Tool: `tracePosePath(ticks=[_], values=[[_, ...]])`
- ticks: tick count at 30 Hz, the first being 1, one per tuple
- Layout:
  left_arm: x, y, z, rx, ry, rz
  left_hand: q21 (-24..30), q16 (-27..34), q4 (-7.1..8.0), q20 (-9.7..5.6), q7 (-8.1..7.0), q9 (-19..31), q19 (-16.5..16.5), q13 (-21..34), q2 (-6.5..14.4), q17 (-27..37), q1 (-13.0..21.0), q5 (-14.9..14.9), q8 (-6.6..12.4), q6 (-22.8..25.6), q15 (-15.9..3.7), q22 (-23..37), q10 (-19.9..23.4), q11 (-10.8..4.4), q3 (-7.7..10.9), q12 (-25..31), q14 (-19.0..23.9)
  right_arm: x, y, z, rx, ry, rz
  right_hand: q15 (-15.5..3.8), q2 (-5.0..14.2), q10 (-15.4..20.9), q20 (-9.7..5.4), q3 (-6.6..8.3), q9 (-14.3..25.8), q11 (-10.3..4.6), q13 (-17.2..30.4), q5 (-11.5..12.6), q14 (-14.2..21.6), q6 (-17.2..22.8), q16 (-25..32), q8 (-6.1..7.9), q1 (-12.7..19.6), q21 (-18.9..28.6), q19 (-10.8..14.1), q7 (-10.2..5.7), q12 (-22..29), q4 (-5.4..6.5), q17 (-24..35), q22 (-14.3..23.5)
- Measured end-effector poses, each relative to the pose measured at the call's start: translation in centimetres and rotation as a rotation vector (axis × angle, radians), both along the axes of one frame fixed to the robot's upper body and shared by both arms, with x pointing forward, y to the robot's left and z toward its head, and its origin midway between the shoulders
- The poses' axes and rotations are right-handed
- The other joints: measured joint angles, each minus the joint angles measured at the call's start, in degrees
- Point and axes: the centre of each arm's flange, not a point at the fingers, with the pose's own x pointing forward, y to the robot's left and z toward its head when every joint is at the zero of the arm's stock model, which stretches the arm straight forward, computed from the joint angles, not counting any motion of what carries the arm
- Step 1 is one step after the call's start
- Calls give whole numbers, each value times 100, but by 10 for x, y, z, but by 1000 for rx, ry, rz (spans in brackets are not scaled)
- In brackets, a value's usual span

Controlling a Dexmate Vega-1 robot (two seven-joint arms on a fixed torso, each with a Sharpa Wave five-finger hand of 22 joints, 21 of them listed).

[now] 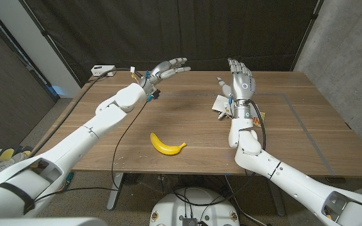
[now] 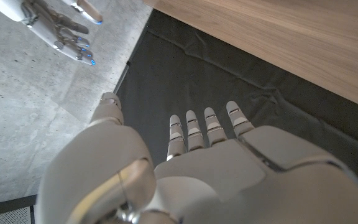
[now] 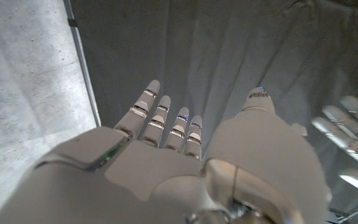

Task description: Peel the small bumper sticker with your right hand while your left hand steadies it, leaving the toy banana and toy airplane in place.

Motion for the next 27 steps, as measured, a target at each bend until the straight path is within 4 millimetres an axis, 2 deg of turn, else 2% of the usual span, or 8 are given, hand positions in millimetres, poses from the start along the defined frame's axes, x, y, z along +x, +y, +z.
tracePosePath(ticks=[4,6,11,15,16,18,21,27], values=[[-15,18,-7,-37,-51,96,0,26,48,0,-41,0,0,-26,134,13,-90,0,-65,-164,0,0,-22,-21,48,0,0,0,-14,12,51,-12,18,14,35,53,21,-40,0,52,0,0,14,40,0,0,-48,0,-4,40,20,40,0,0],[-21,25,-10,-62,-72,127,0,26,79,6,-50,0,6,-46,201,33,-157,0,-87,-278,0,4,-84,40,57,0,0,2,-17,16,66,-11,35,-1,27,62,62,-47,0,61,0,0,43,73,0,11,-101,0,-1,73,44,48,0,0],[-33,44,-17,-163,-114,172,0,26,310,11,-153,-26,51,-122,430,59,-503,-30,-87,-542,57,16,-271,138,-1,0,-57,18,-29,34,111,-2,108,6,140,125,75,-31,0,124,-6,0,97,264,35,57,-214,0,-12,140,44,98,25,0],[-39,54,-26,-247,-123,149,0,26,426,2,-193,-27,-23,-166,484,85,-747,-29,-87,-580,60,23,-330,144,-56,0,-166,36,-31,43,157,20,224,20,269,224,133,17,1,223,-26,0,127,409,62,89,-248,0,9,225,44,145,28,0],[-41,56,-26,-276,-133,126,0,26,452,-4,-196,-27,-67,-182,490,85,-798,-29,-86,-576,60,37,-340,153,-65,0,-209,45,-38,49,171,25,232,16,322,237,134,33,0,236,-26,-17,148,430,68,89,-228,0,10,246,67,160,28,0],[-41,60,-30,-296,-128,126,-21,26,465,-8,-224,-27,-77,-186,519,85,-838,-29,-86,-548,74,44,-349,163,-78,0,-237,52,-36,52,190,39,296,-7,351,267,184,48,1,266,-26,-58,171,448,68,89,-239,0,0,264,88,176,28,0],[-44,64,-30,-356,-142,99,-41,26,480,20,-224,-54,-105,-212,510,85,-904,-29,-82,-548,62,45,-349,163,-93,0,-266,74,-46,65,209,54,337,-11,372,297,215,48,1,297,-26,-66,175,448,68,89,-218,0,31,264,88,175,28,-1],[-43,70,-37,-417,-131,100,-41,26,527,-10,-253,-54,-134,-222,531,85,-970,-29,-61,-518,62,45,-349,163,-92,0,-266,96,-39,83,195,62,468,-11,432,290,239,82,1,303,-26,-115,175,448,68,89,-218,0,7,264,88,142,27,-1]])
